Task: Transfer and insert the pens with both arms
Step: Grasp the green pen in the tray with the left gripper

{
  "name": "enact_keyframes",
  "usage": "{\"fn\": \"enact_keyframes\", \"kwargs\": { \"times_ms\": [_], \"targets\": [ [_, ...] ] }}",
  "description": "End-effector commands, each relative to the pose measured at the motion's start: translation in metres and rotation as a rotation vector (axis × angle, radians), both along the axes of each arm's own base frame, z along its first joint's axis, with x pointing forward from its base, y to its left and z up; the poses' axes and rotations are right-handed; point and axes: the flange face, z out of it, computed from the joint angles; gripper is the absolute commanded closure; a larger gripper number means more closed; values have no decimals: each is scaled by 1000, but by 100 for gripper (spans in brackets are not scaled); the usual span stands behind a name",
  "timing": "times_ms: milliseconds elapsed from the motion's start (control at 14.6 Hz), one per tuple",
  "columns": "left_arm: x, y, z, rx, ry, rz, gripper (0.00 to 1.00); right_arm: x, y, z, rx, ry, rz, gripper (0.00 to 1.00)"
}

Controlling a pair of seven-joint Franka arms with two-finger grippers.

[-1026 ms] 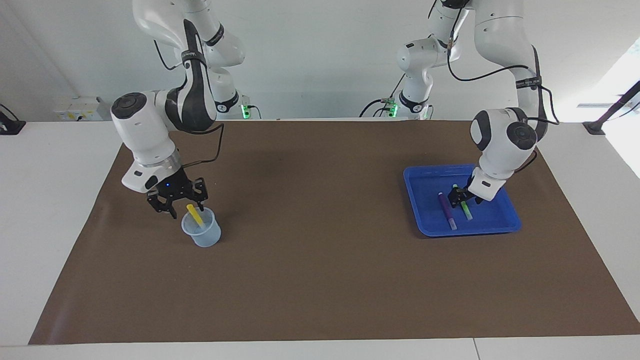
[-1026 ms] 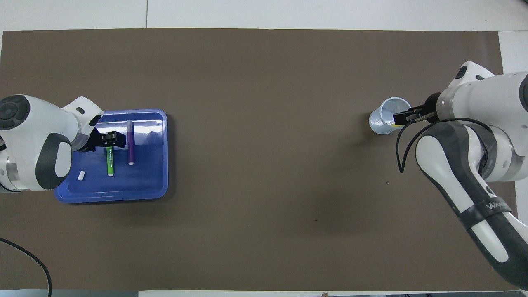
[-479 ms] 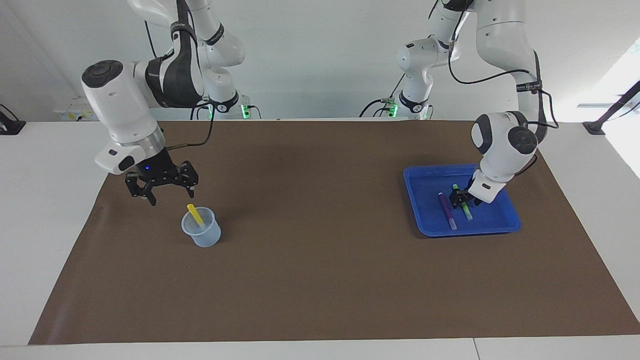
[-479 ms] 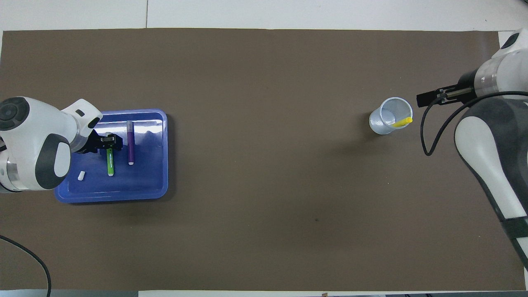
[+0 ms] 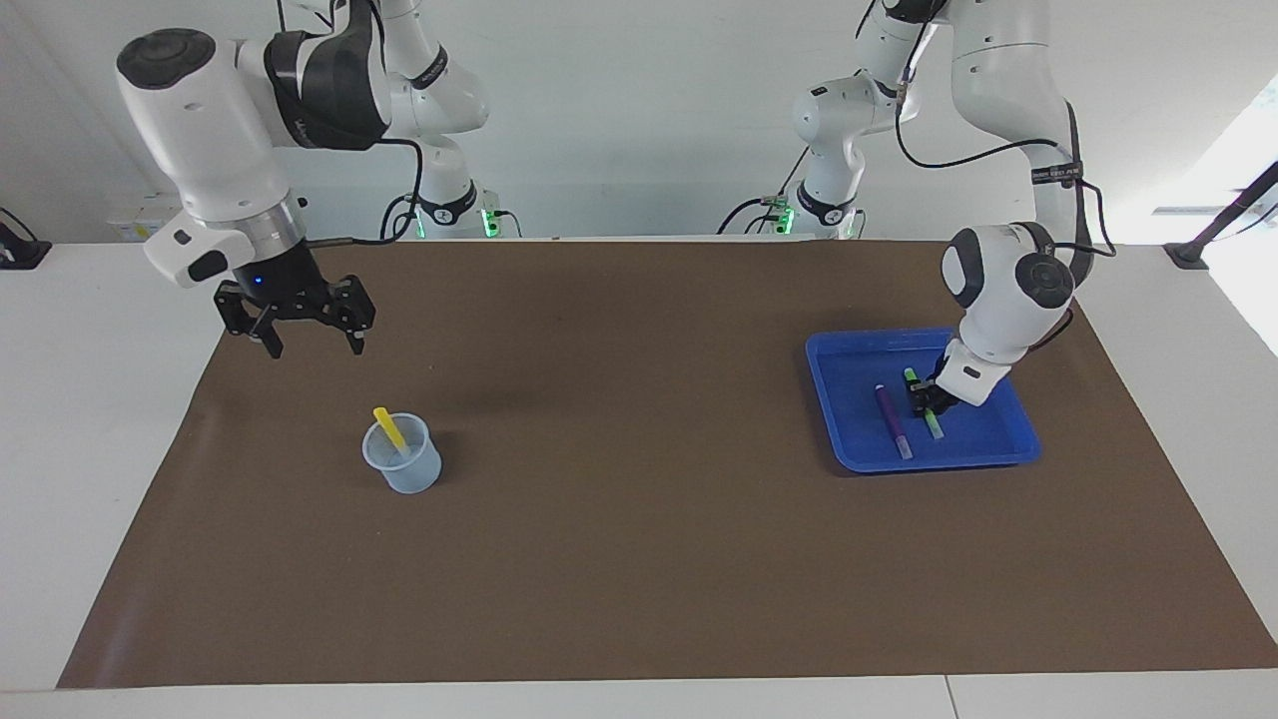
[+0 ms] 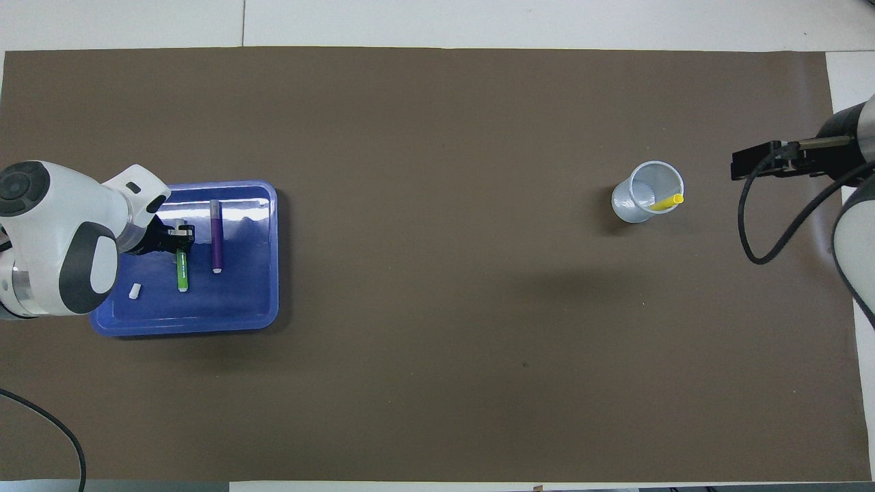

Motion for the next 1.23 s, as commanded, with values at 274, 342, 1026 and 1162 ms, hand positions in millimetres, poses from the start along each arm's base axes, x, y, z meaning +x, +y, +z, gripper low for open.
{"fn": "enact_keyframes", "kwargs": {
  "times_ms": [274, 342, 1026, 1162],
  "targets": [
    [3, 2, 4, 5, -3, 6, 100, -23, 3, 14, 18, 32, -81, 0],
    [8, 2, 10, 4, 8, 6, 100, -23, 3, 13, 19, 35, -78, 0],
    [54, -35, 157, -277, 140, 425, 100, -17, 7, 16, 44, 53, -83, 0],
    [57, -71, 185, -367, 189, 580, 100, -19, 6, 15, 84, 74, -92, 0]
  ]
}}
